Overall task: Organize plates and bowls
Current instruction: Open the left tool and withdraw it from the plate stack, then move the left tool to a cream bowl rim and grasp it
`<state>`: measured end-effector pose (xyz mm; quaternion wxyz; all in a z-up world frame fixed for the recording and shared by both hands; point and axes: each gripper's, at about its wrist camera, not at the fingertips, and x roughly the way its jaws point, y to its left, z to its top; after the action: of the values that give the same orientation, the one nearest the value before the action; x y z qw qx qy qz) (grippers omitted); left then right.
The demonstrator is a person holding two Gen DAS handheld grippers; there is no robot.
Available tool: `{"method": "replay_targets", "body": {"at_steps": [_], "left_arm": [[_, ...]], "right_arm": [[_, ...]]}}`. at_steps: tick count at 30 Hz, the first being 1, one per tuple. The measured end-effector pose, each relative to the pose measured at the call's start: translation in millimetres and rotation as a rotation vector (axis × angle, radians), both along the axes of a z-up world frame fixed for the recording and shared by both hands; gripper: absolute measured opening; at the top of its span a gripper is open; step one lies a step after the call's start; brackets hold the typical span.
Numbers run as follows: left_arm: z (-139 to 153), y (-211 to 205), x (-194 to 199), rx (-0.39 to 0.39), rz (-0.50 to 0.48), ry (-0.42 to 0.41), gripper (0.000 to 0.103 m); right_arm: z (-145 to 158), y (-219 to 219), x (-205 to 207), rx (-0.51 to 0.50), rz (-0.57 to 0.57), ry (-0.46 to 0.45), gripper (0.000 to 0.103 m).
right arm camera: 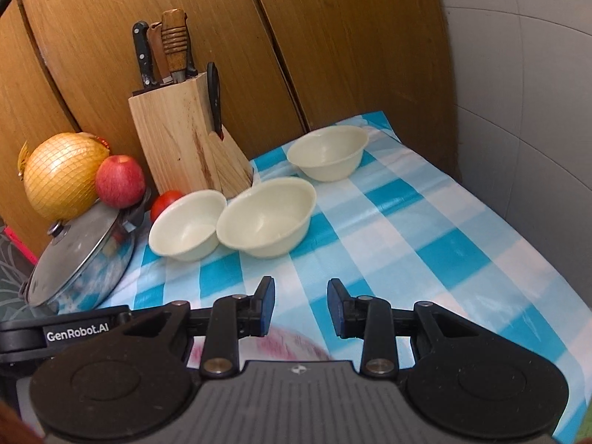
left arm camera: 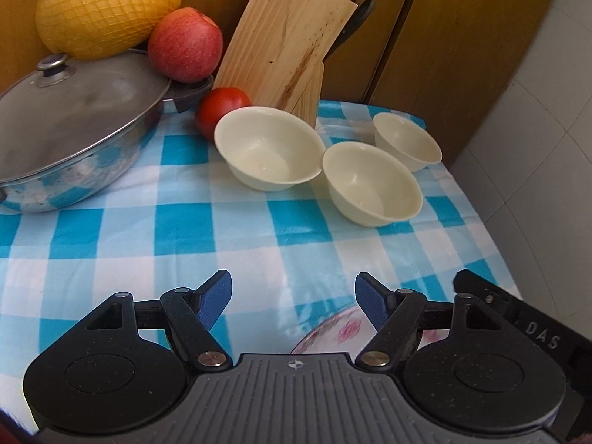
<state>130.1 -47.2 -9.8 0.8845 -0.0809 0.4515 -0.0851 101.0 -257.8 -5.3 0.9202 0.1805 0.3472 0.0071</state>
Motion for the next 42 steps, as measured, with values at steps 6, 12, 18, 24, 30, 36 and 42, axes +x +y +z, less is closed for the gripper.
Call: {"method": "replay_targets", "body": {"at_steps": [6,12,18,24,30,36,42], "left_arm": [[-8.7,-6.1,32.1,-0.04,0.049,0.043,0.079],[-16.8,-16.2,57.5,-0.108,0.077,0.091,0.079],[-25.0,-28.0,77.4,-0.148,0.089,0.135,0.079],[-34.8,-40.2,90.8,-0.16,0.11,0.159,0.076],[-44.0,-45.2,97.7,-0.171,0.132,0.183,0.069],[-44.4,-44.8,102.9,-0.178,0.131,0.179,0.051],[-46.8,-53.0,105.0,-0.168,0.08,0.177,0.028]], "right_arm": [[-1.1,-6.1,34.2,0.002,-0.001,0.003,0.03],[-6.2,-12.9,65.4,0.021,0.01,0.019,0.031],[-14.0,-26.7,88.3,0.048,-0.005,0.04,0.031],[-21.4,-39.9,103.4,0.078,-0.012,0.06,0.031],[-32.8,-42.9,115.6,0.12,0.006,0.108,0.022],[-35.3,-39.6,121.1,0.147,0.03,0.122,0.011],[-33.9,-36.9,119.8,0.153,0.053,0.153,0.009]]}}
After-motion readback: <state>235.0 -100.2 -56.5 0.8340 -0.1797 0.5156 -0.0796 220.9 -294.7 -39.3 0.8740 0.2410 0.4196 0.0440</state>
